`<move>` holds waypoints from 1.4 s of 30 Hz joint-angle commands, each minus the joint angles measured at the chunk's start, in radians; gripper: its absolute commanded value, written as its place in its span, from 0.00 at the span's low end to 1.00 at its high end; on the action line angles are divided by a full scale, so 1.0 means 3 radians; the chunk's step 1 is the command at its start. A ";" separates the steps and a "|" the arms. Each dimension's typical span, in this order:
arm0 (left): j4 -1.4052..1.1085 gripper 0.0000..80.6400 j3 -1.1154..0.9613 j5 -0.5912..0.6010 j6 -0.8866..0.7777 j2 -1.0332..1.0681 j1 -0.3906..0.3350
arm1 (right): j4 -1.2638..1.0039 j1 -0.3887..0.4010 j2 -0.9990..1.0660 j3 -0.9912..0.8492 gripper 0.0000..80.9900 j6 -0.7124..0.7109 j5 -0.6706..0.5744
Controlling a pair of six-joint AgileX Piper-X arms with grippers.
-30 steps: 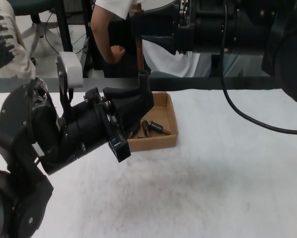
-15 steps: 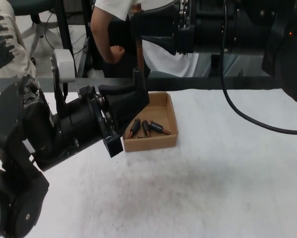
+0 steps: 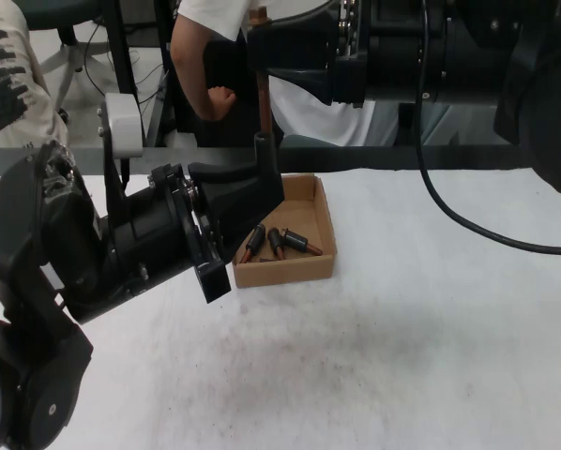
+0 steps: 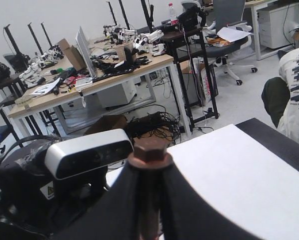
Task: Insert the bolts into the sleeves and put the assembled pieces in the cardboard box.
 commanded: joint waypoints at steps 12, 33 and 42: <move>-0.0070 0.00 -0.0040 0.0076 -0.0074 -0.0110 0.0008 | 0.0207 0.0002 -0.0033 -0.0019 0.01 -0.0200 0.0027; -0.0070 0.00 -0.0045 0.0011 -0.0074 -0.0117 0.0008 | 0.0208 0.0002 -0.0033 -0.0019 0.00 -0.0201 -0.0343; -0.0070 0.00 -0.0045 0.0002 -0.0074 -0.0117 0.0008 | 0.0208 0.0002 -0.0033 -0.0019 0.62 0.0124 -0.0347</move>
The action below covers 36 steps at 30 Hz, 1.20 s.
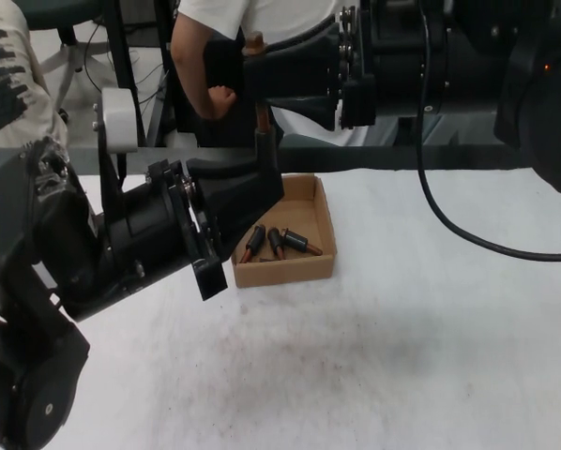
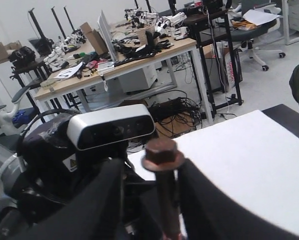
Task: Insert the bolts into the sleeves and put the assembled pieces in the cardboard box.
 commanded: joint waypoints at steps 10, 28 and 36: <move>-0.0064 0.00 -0.0045 -0.0025 -0.0004 -0.0069 0.0008 | 0.0056 -0.0004 -0.0033 -0.0019 0.63 0.0110 0.0133; -0.0200 0.00 -0.0045 -0.0025 -0.0056 -0.0069 0.0008 | -0.0048 -0.0014 -0.0033 -0.0089 0.61 -0.0148 0.0623; -0.0200 0.00 -0.0045 -0.0025 -0.0131 -0.0069 0.0008 | -0.0545 -0.0242 -0.0179 -0.0259 0.00 -0.0046 0.0732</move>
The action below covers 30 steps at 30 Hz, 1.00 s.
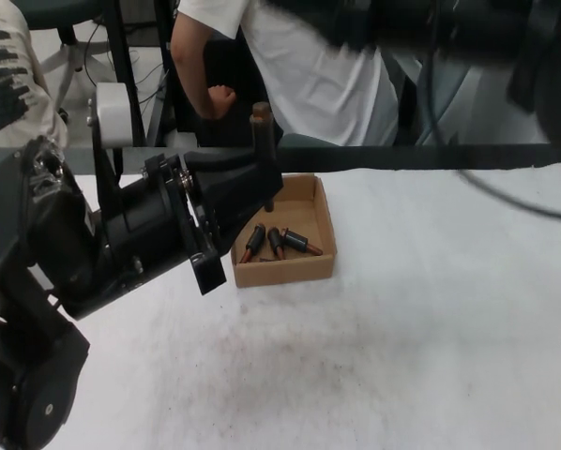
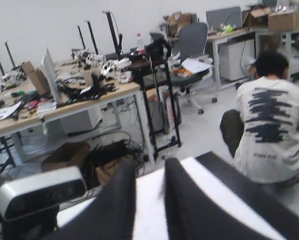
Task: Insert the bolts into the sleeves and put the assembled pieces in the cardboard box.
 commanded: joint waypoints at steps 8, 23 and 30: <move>0.1591 0.00 -0.0471 -0.0273 0.0702 -0.0069 0.0008 | 0.0819 -0.0288 -0.0339 -0.0102 0.01 -0.0076 -0.0273; 0.3034 0.00 -0.1735 -0.1157 0.2237 0.1036 0.0025 | 0.3194 -0.0219 -0.0581 0.0409 0.01 -0.1364 -0.0188; 0.3189 0.00 -0.2169 -0.1300 0.2264 0.1754 0.0025 | 0.3194 -0.0219 -0.1015 0.1033 0.01 -0.1275 -0.0069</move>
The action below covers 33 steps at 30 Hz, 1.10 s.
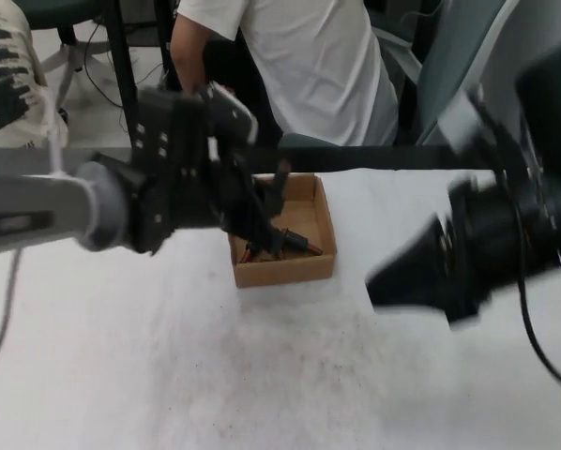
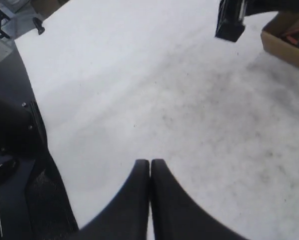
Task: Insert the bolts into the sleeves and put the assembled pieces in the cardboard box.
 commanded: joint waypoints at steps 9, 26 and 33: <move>0.0940 0.00 -0.0861 -0.0474 0.0364 0.0476 0.0003 | -0.0063 0.0006 -0.0725 0.0493 0.01 0.0229 0.0068; 0.1292 0.07 -0.1398 -0.0580 0.0499 0.0861 0.0003 | -0.0051 0.0006 -0.0825 0.0492 0.01 0.0289 0.0069; 0.1244 0.74 -0.1440 -0.0588 0.0262 0.0861 0.0003 | -0.0166 0.0006 -0.0825 0.0492 0.01 0.0288 0.0055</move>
